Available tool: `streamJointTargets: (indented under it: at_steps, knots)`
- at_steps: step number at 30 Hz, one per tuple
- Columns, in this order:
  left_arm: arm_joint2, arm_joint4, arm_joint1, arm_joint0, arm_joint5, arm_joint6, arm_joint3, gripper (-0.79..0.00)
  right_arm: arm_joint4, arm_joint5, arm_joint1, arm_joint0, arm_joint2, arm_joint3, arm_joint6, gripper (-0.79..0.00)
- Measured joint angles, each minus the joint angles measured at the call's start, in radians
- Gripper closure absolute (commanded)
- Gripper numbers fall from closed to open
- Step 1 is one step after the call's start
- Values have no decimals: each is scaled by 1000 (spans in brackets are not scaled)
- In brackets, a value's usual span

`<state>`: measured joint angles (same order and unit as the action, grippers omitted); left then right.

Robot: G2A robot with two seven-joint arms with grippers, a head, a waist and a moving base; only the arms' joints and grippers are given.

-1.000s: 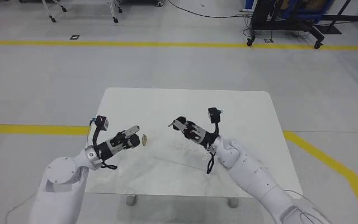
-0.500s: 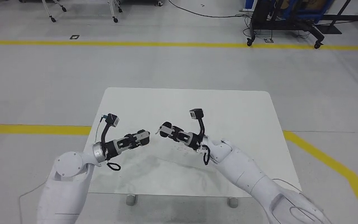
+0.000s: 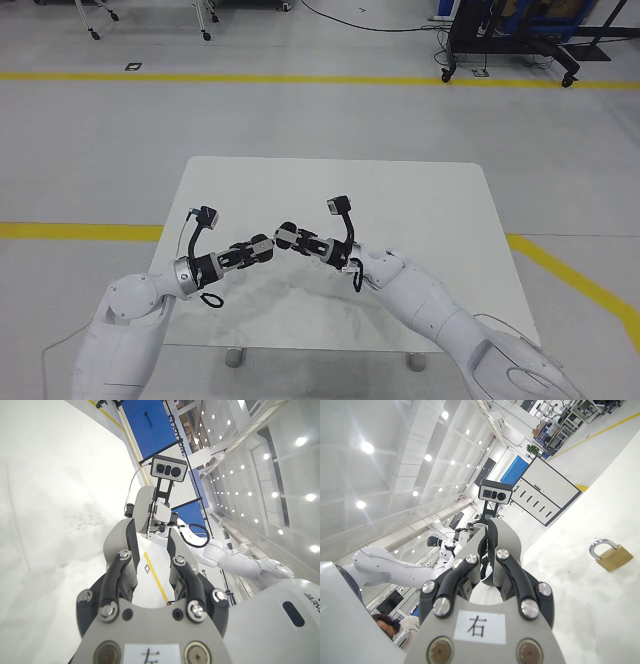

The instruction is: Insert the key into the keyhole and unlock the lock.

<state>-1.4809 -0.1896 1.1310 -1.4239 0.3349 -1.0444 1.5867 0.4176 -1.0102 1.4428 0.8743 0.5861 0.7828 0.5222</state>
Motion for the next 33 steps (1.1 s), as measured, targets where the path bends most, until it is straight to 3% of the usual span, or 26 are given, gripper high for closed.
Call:
streamJointTargets:
  at_steps: [6, 8, 27, 30, 33]
  knots:
    - [3, 35, -6, -6, 13, 24, 8, -80, -4, 9, 17, -8, -2, -31, 16, 0]
    - [7, 52, -7, -6, 16, 39, 9, -3, -5, 11, 22, -9, -1, -38, 20, 0]
    - [9, 42, -21, -12, 29, 80, 10, 0, 56, -2, 41, -5, 34, -69, 108, 0]
    - [10, 34, -23, -12, 30, 79, 10, -194, 65, -1, 42, -4, 41, -71, 124, 0]
    - [11, 28, -25, -12, 32, 81, 10, -222, 70, 2, 44, -4, 47, -72, 136, 0]
